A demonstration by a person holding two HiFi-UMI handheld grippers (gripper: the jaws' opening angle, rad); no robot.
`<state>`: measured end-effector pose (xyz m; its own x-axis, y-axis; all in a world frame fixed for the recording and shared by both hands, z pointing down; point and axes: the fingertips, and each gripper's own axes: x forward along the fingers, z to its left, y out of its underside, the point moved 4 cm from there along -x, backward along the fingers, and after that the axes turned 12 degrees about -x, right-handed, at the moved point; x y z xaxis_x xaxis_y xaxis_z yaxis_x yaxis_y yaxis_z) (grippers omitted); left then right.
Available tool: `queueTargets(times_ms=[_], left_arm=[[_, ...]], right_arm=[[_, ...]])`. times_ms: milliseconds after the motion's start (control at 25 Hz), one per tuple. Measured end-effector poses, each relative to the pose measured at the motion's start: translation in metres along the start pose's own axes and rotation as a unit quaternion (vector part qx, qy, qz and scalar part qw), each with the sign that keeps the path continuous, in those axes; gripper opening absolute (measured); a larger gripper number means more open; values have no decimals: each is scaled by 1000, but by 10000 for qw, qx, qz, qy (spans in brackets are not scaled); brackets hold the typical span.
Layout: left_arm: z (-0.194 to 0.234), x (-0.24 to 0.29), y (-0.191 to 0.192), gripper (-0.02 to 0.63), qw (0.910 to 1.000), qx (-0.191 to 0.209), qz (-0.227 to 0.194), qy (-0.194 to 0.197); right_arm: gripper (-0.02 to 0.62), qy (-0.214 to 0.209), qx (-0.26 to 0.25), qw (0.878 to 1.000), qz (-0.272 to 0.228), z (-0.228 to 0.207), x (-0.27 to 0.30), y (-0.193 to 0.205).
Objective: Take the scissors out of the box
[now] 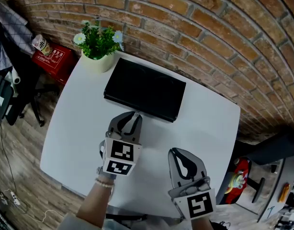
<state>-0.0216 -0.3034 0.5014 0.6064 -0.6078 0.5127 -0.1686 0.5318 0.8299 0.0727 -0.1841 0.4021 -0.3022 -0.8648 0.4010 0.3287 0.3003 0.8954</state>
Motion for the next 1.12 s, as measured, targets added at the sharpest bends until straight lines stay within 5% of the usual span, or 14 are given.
queueTargets(times_ms=[1120], left_arm=[[-14, -49, 31, 71, 9997, -129, 84, -187]], right_arm=[[44, -299, -86, 9994, -121, 27, -28, -1]])
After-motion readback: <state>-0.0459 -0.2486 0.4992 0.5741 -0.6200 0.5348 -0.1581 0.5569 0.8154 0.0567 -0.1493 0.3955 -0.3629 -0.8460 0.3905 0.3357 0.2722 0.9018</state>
